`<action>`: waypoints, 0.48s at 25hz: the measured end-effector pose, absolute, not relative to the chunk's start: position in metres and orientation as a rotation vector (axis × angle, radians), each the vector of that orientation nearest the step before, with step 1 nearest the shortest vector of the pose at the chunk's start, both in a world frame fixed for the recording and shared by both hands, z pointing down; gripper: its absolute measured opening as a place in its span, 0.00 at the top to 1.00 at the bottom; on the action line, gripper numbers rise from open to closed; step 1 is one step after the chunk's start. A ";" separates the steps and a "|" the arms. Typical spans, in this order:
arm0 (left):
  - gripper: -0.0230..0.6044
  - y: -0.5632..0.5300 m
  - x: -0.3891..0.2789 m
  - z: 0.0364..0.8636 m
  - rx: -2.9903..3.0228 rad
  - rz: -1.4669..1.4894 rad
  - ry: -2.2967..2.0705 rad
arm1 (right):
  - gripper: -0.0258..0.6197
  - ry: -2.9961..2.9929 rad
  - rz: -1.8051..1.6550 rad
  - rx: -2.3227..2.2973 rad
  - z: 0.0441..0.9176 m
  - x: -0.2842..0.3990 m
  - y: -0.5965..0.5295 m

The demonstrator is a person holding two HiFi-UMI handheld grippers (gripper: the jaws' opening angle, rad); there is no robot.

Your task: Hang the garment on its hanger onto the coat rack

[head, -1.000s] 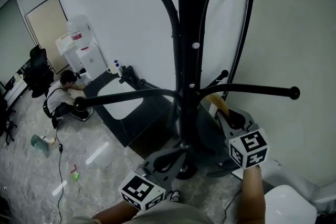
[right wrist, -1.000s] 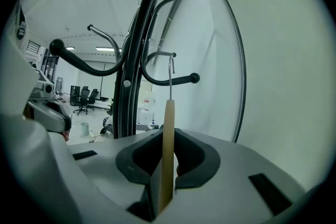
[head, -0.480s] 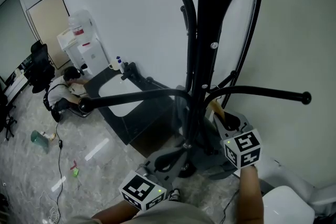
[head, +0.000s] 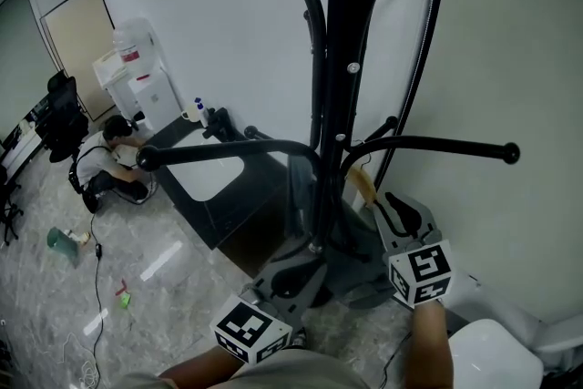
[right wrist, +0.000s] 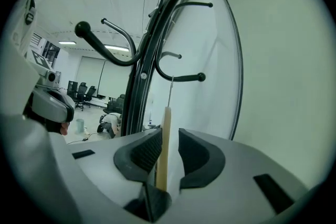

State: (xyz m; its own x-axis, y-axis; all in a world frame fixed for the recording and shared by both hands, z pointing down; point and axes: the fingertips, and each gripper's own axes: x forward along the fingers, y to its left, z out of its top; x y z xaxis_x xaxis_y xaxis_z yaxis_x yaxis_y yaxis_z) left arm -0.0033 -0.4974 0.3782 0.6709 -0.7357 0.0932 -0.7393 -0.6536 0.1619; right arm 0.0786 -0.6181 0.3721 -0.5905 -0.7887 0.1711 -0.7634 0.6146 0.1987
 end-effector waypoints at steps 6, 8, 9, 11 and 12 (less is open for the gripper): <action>0.96 -0.486 0.012 0.378 2.703 0.023 -1.204 | 0.88 -2.640 -0.124 1.336 0.362 0.094 -0.571; 0.96 -0.480 0.018 0.377 2.706 0.021 -1.204 | 0.91 -2.679 -0.086 1.313 0.362 0.093 -0.549; 0.96 -0.477 0.022 0.377 2.710 0.020 -1.204 | 0.93 -2.698 -0.064 1.305 0.362 0.094 -0.538; 0.96 -0.470 0.029 0.375 2.718 0.018 -1.202 | 0.93 -2.731 -0.016 1.302 0.362 0.096 -0.519; 0.96 -0.466 0.033 0.375 2.721 0.017 -1.201 | 0.94 -2.743 0.007 1.302 0.362 0.098 -0.511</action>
